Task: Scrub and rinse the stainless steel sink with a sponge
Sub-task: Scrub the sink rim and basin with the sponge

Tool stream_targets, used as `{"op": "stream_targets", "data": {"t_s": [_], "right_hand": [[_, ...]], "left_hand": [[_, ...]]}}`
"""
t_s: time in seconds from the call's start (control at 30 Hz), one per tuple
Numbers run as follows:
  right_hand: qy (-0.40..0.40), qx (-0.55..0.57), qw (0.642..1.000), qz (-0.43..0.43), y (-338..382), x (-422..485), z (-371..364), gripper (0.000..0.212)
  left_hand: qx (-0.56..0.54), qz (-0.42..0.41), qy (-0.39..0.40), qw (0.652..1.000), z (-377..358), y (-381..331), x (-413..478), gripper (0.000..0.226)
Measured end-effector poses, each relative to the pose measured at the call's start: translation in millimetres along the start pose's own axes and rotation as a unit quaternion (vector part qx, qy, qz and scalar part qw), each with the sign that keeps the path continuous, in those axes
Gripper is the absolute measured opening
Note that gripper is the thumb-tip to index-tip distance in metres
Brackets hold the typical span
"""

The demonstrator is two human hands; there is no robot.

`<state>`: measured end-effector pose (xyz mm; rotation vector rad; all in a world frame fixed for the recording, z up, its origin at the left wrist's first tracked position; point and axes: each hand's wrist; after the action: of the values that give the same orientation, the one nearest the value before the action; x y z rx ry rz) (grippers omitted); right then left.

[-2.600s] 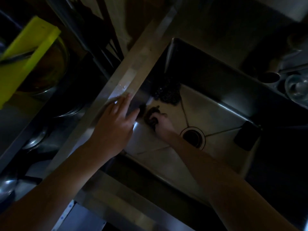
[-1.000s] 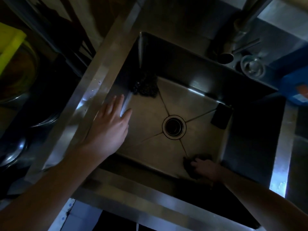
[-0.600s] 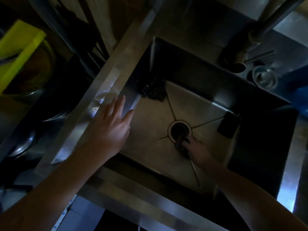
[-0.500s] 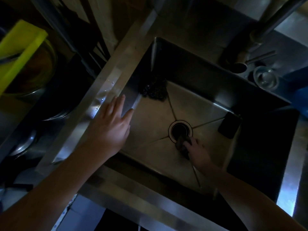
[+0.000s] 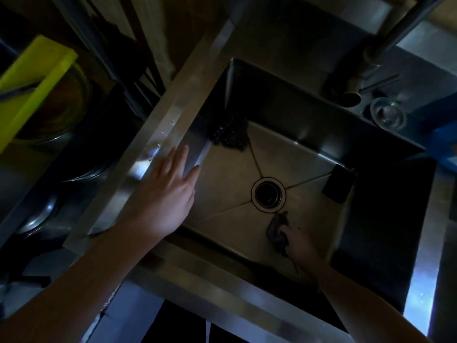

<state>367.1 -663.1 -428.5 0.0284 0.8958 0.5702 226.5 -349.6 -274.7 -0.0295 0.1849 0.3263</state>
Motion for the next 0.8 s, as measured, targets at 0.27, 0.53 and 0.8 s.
{"op": "stream_targets", "data": {"t_s": [0.27, 0.53, 0.8], "right_hand": [[0.006, 0.038, 0.999, 0.012, 5, -24, 18, 0.024], [-0.014, 0.092, 0.994, -0.052, 9, -54, 31, 0.028], [-0.086, 0.126, 0.986, -0.068, 21, -95, 35, 0.034]], "left_hand": [[-0.007, -0.023, 0.019, 1.0, 12, -7, -3, 0.048], [-0.007, -0.04, 0.057, 0.998, 18, -15, -10, 0.05], [-0.051, -0.062, 0.084, 0.993, 33, -14, -10, 0.05]]}}
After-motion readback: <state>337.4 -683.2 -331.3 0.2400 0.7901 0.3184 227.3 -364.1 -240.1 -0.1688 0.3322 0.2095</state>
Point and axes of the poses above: each hand's wrist, its own x-axis towards the middle knuckle, its own z-axis out of the back of the hand, y = z × x, and after that the axes turned 2 degrees about y, right-handed
